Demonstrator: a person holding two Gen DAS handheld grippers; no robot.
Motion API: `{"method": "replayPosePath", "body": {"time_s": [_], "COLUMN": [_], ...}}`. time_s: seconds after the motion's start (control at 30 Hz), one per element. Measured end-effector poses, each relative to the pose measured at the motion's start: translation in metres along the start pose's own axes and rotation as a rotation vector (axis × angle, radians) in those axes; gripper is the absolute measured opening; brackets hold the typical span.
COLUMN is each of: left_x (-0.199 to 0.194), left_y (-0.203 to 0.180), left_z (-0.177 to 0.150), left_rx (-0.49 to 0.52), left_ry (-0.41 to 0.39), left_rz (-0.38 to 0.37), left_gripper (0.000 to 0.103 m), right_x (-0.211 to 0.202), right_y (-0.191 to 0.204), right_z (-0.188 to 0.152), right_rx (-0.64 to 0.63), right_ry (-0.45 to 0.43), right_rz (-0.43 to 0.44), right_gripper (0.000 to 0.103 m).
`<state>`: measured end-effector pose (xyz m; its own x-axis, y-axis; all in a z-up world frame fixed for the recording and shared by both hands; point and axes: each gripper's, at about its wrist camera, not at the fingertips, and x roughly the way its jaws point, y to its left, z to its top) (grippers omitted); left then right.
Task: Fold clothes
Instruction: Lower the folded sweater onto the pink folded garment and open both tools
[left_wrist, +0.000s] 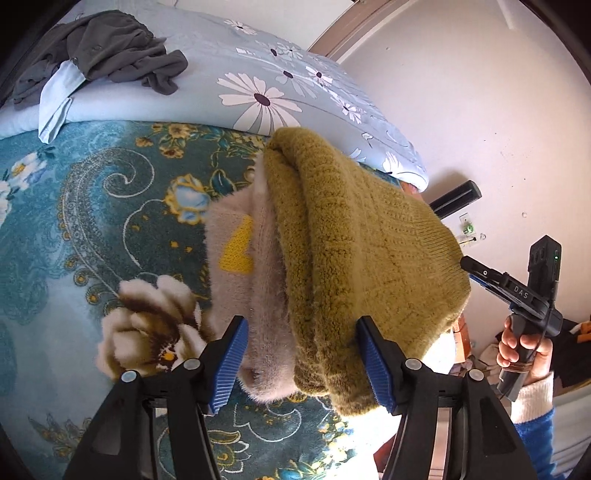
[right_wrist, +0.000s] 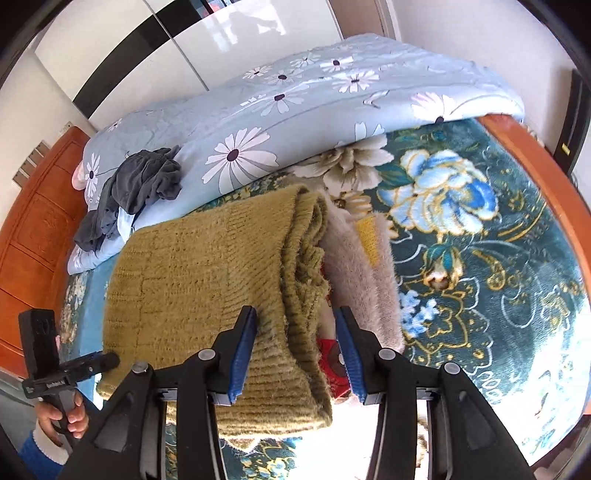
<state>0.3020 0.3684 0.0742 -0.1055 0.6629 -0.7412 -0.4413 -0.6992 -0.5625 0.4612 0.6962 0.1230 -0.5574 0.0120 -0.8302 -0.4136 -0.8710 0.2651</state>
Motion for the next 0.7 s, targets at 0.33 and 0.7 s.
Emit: {"method": "replayPosePath", "body": {"time_s": [0.33, 0.7], "left_x": [-0.018, 0.034], "left_y": [-0.073, -0.040], "left_z": [-0.002, -0.046], "left_rx": [0.282, 0.246], "left_ry": [-0.178, -0.061], "left_rz": [0.144, 0.158], "left_gripper": [0.064, 0.065], "right_x": [-0.026, 0.010], "right_y": [0.061, 0.088], "right_z": [-0.013, -0.072], "right_rx": [-0.147, -0.330], "right_ry": [-0.105, -0.036], "right_rz": [-0.079, -0.156], "right_gripper": [0.046, 0.046]}}
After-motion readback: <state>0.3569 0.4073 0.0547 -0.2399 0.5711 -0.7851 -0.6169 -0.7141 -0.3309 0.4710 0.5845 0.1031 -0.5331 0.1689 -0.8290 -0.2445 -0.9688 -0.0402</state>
